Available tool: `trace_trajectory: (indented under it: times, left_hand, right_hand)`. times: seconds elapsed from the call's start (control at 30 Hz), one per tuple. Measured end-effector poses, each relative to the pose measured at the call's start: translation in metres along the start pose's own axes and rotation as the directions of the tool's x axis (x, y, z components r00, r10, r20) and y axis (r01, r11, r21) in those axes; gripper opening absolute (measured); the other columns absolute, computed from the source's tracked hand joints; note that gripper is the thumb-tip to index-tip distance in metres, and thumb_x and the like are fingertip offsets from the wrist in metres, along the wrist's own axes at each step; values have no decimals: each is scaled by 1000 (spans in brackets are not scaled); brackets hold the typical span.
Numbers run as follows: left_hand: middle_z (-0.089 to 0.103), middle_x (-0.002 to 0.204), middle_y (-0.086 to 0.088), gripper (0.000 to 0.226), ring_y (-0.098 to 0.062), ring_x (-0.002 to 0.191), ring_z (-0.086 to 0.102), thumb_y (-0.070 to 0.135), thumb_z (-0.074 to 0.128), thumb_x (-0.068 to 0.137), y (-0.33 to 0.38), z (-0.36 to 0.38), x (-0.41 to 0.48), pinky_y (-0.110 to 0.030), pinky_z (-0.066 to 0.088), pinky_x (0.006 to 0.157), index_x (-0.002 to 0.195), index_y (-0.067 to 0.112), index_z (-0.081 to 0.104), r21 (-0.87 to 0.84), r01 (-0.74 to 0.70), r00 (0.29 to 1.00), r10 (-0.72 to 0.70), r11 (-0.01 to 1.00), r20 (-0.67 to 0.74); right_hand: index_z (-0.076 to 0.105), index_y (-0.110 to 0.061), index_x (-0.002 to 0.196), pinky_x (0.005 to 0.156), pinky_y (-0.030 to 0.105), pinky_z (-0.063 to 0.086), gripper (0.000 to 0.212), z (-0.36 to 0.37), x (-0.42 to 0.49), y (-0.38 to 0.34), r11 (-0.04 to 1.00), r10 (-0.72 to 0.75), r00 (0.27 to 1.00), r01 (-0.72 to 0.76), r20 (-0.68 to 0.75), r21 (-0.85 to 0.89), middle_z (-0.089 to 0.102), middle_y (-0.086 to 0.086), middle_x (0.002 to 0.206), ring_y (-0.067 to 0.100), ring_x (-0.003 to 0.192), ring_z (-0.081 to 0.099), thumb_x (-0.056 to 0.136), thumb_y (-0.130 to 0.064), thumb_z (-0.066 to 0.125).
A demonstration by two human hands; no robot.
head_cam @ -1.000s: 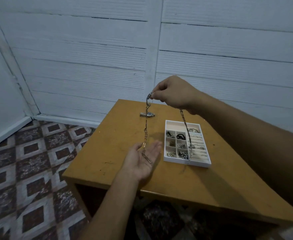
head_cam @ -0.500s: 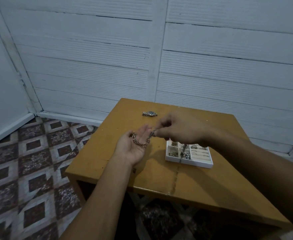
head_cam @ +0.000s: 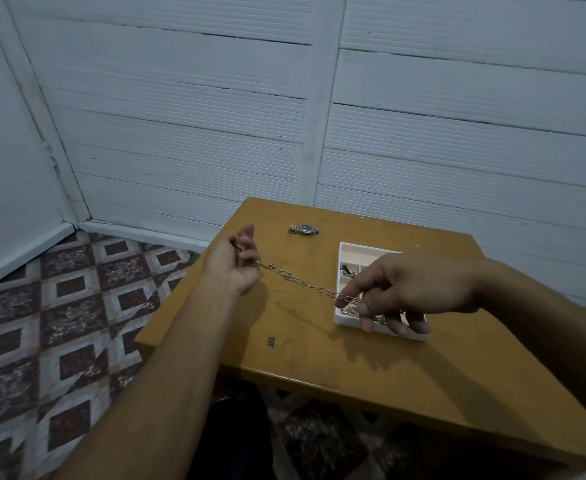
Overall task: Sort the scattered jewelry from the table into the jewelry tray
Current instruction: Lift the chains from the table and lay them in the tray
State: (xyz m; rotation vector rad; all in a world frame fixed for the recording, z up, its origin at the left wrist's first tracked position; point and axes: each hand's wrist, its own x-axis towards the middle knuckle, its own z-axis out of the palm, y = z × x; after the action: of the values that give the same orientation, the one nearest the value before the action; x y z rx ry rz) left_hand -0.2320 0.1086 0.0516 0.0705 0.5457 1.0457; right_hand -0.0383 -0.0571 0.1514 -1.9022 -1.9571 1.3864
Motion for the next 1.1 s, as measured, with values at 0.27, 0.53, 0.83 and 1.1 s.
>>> trace_trajectory:
  times: [0.27,0.53,0.83,1.1]
  left_hand:
    - [70,71,-10,33,-14,51,65,24,38,103,-21,6,-18,-17,49,39,98,-1,58,400,-2,991,-51,916,121]
    - [73,94,-17,40,-29,78,72,29,33,104,-63,3,-55,-31,60,64,97,5,63,819,-37,895,-345,572,281]
    - [60,63,-1,44,-6,36,35,45,37,100,-80,-15,-54,-15,20,32,92,9,61,751,87,882,-400,655,247]
    - [36,51,5,31,-3,33,23,38,51,96,-65,-15,-47,-15,16,30,78,13,54,775,14,900,-346,632,266]
  right_hand:
    - [67,-15,105,44,19,35,19,-1,7,-19,991,-68,997,66,-18,-115,68,1,79,6,47,44,100,-15,49]
    - [69,-5,98,42,21,33,21,-17,31,-32,991,-110,970,92,-217,-93,64,2,71,8,44,42,99,-11,48]
    - [68,-5,101,43,22,37,19,-32,50,-17,993,-48,923,3,-382,-118,66,2,74,8,48,46,97,-14,52]
    - [67,-12,97,42,15,42,14,-34,49,-5,962,-68,898,-56,-434,-267,70,-1,78,0,43,54,96,-21,57]
